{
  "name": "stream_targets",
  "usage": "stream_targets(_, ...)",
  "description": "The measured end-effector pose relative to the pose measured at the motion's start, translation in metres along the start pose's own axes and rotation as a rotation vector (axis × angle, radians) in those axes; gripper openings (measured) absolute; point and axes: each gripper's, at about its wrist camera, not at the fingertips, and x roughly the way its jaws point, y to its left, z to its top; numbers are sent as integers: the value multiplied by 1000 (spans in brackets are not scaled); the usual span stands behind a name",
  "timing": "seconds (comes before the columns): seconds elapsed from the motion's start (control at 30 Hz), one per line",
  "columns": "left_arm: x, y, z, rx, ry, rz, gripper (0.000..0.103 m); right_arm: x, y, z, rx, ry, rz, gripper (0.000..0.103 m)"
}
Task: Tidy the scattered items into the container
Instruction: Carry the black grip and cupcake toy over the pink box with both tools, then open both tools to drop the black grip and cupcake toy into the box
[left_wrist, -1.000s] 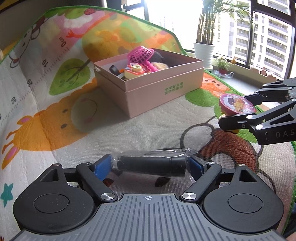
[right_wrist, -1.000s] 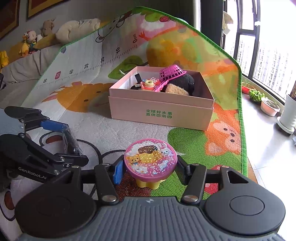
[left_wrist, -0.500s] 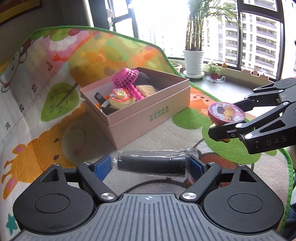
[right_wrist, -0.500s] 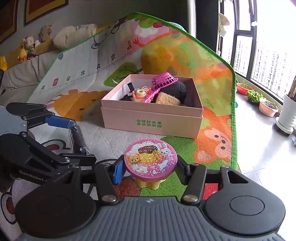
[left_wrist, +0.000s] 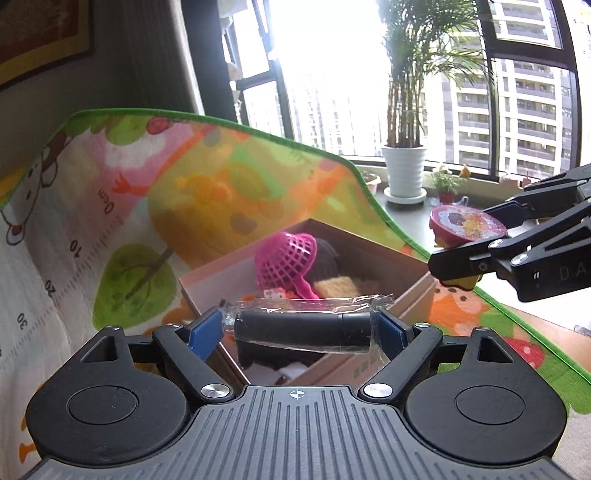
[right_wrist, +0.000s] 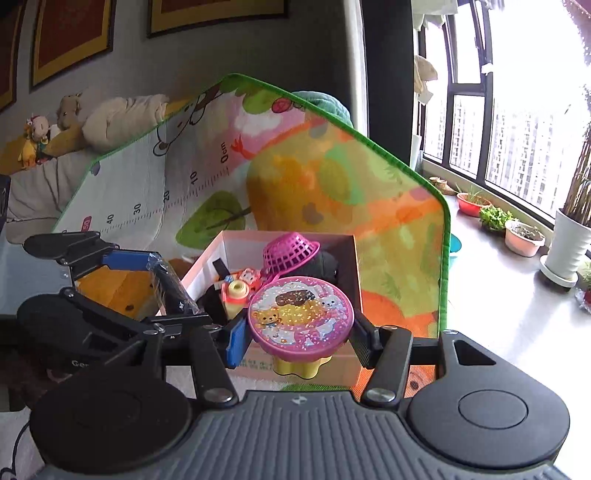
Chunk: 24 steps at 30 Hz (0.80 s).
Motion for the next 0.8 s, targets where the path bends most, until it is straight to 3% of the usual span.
stream_targets(0.3, 31, 21, 13, -72, -46, 15, 90, 40, -24, 69, 7, 13, 48, 55)
stream_targets(0.47, 52, 35, 15, -94, -80, 69, 94, 86, -11, 105, 47, 54, 157, 55)
stream_targets(0.57, 61, 41, 9, -119, -38, 16, 96, 126, 5, 118, 68, 109, 241, 56)
stream_targets(0.63, 56, 41, 3, -112, -27, -1, 98, 151, 9, 121, 105, 142, 274, 66)
stream_targets(0.8, 46, 47, -7, -168, 38, 6, 100, 158, 4, 112, 75, 136, 215, 67)
